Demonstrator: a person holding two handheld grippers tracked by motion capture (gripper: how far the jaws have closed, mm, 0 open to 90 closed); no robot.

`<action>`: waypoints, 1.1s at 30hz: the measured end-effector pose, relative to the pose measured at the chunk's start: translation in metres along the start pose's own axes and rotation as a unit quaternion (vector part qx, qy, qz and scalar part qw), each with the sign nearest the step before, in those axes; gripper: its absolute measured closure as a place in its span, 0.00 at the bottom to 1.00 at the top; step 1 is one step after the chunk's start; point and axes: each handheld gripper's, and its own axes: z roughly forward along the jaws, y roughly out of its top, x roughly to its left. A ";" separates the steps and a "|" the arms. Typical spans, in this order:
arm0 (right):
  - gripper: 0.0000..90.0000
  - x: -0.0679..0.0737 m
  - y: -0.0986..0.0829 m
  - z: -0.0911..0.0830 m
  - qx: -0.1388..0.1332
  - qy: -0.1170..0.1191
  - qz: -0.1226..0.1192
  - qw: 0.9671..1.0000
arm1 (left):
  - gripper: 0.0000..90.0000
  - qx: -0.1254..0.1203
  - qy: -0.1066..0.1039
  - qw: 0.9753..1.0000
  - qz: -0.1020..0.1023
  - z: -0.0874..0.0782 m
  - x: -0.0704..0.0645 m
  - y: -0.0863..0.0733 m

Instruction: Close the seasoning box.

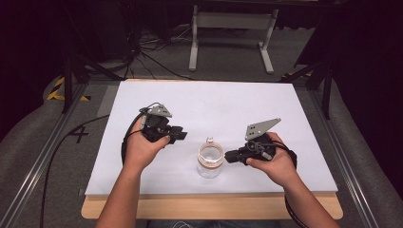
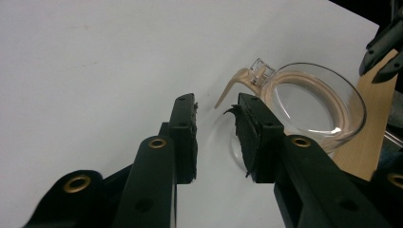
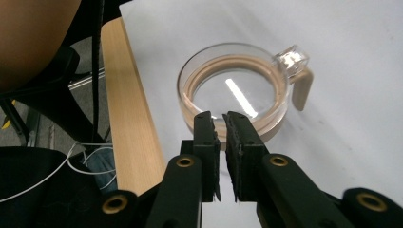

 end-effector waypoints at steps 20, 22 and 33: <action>0.68 -0.044 -0.005 -0.045 -0.055 -0.070 0.036 0.995 | 0.74 -0.005 0.025 0.999 -0.031 -0.019 0.009 -0.020; 0.67 -0.051 -0.010 -0.047 -0.053 -0.082 0.045 0.994 | 0.72 -0.004 0.027 0.999 -0.033 -0.019 0.013 -0.022; 0.61 -0.088 -0.034 -0.053 -0.044 -0.131 0.067 0.988 | 0.67 -0.005 0.036 0.998 -0.048 -0.009 0.035 -0.036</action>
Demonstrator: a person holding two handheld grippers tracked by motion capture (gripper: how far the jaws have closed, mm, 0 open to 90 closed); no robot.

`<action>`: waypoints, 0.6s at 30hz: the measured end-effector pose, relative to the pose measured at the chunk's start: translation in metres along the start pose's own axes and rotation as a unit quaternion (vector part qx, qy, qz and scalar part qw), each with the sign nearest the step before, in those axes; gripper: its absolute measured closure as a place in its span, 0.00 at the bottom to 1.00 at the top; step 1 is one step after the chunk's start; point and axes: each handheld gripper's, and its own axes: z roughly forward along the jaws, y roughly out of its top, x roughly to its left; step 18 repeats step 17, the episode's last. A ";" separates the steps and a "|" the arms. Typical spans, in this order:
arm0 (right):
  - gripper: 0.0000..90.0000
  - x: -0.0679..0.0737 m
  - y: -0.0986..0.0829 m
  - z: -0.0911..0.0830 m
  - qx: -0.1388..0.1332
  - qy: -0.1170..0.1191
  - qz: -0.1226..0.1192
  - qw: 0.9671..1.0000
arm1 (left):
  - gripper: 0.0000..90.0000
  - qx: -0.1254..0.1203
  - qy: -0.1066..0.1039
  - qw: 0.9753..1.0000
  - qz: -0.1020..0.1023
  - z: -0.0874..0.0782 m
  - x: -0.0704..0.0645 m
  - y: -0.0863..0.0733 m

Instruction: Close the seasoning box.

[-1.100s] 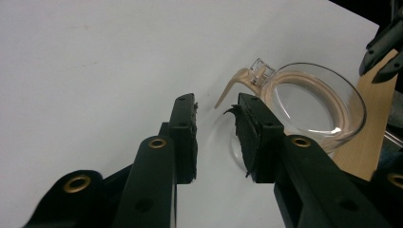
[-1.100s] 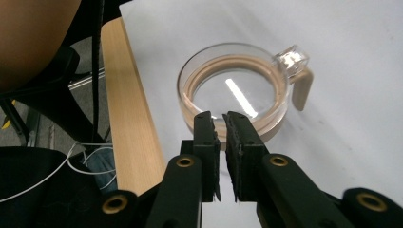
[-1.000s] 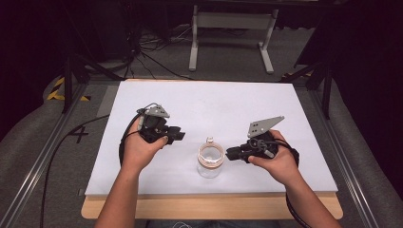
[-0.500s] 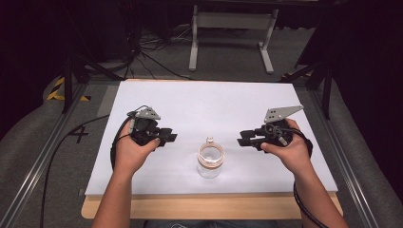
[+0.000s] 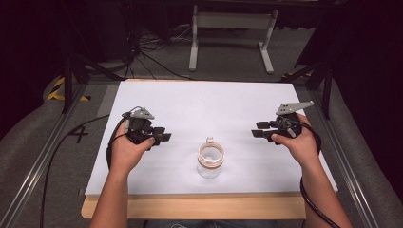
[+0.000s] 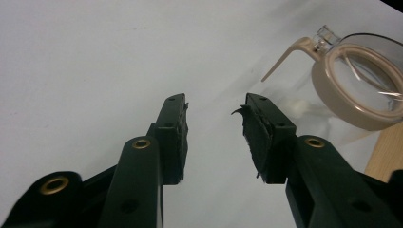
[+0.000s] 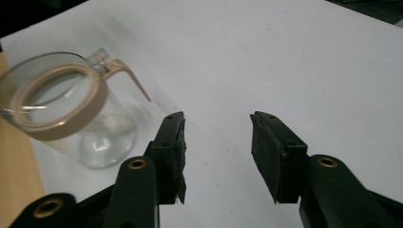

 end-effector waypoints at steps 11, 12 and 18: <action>0.52 -0.046 -0.035 0.024 0.030 -0.043 0.028 0.998 | 0.57 0.008 0.015 1.000 0.001 0.017 0.023 -0.016; 0.51 -0.050 -0.040 0.027 0.037 -0.049 0.029 0.998 | 0.56 0.011 0.020 1.000 0.005 0.018 0.025 -0.016; 0.44 -0.058 -0.048 0.033 0.049 -0.056 0.043 0.996 | 0.51 0.017 0.020 1.000 -0.006 0.022 0.028 -0.019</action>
